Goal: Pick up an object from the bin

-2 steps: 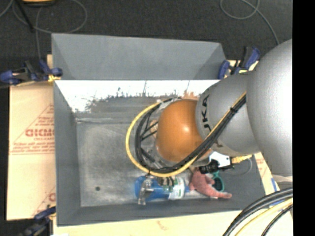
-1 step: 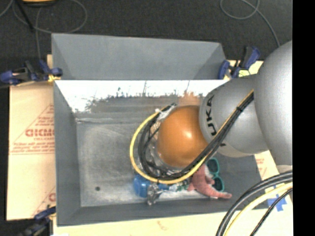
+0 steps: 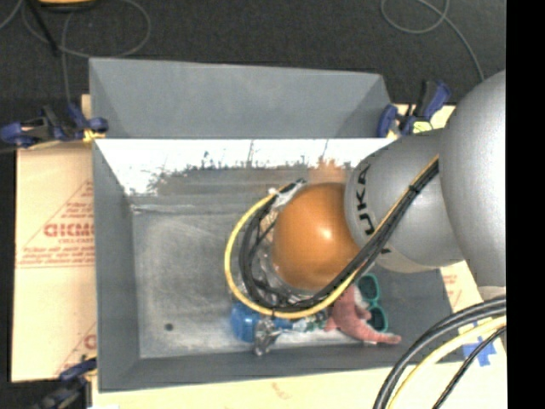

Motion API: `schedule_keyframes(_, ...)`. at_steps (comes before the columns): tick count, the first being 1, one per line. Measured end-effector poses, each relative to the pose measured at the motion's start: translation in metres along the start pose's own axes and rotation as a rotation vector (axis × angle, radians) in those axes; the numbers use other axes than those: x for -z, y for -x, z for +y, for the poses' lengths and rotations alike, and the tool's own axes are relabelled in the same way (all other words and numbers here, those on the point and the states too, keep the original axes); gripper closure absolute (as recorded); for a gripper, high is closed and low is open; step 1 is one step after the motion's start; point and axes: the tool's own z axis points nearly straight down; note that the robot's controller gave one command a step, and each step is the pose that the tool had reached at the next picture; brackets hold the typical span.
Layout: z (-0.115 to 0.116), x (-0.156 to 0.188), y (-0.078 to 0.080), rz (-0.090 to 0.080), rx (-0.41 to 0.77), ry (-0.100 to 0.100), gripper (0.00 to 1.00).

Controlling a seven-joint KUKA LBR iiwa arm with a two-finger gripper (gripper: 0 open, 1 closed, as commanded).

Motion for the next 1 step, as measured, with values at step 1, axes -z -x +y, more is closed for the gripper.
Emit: schedule_keyframes(1, -0.0102, 0.1337, 0.0069, 0.025, -0.066, -0.002, 1.00)
